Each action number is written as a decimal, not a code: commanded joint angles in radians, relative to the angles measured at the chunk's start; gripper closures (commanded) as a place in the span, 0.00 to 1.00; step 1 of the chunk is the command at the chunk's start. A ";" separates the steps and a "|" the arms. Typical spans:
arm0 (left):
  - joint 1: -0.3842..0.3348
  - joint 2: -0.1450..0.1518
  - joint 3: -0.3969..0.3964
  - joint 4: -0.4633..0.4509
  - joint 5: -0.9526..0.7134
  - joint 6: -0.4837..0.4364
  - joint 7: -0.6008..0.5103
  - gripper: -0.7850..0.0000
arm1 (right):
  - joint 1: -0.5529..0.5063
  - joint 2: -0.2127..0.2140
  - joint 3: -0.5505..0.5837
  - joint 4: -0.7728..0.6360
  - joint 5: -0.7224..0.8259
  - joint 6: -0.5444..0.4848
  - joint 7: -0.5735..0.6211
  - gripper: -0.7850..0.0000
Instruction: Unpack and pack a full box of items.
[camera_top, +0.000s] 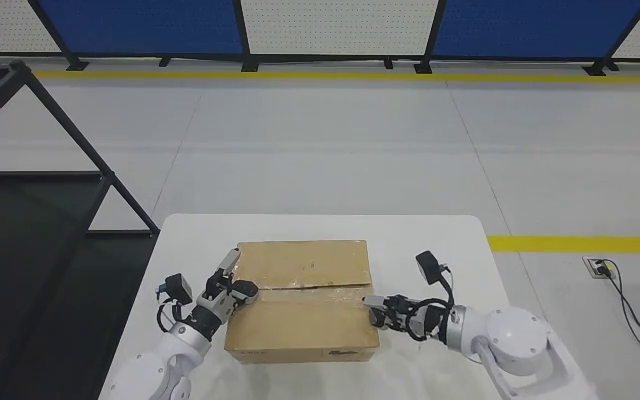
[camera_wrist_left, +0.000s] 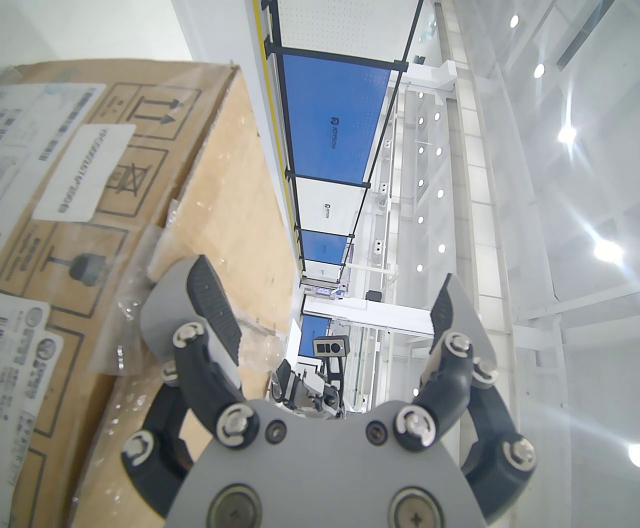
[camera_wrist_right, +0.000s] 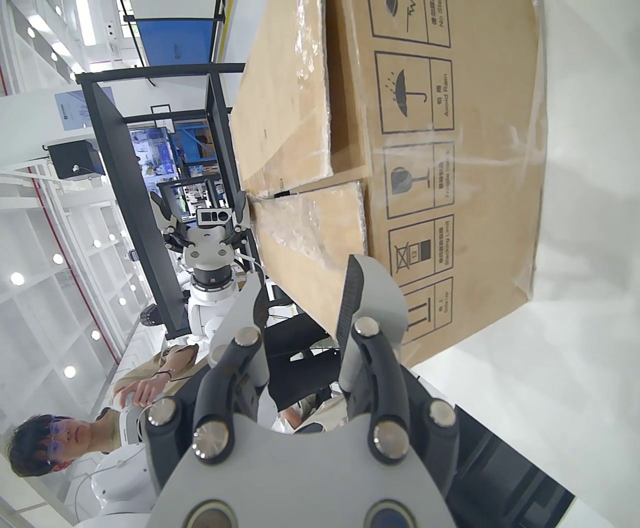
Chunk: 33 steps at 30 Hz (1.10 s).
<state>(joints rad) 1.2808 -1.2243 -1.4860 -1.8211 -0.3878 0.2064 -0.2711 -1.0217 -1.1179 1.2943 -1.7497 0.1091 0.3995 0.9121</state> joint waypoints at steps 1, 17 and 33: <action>0.000 0.000 0.000 0.001 0.000 0.000 -0.001 0.00 | -0.005 0.002 0.004 -0.005 -0.001 0.004 0.002 0.58; -0.005 0.000 -0.002 0.005 -0.003 0.003 -0.002 0.00 | 0.043 -0.003 -0.054 0.056 0.035 -0.016 -0.029 0.56; -0.010 0.000 -0.001 0.010 -0.004 0.004 -0.002 0.00 | 0.066 -0.012 -0.074 0.081 0.089 -0.072 -0.123 0.77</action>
<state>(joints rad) 1.2714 -1.2245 -1.4871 -1.8116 -0.3920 0.2097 -0.2734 -0.9555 -1.1293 1.2196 -1.6661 0.1926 0.3401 0.7909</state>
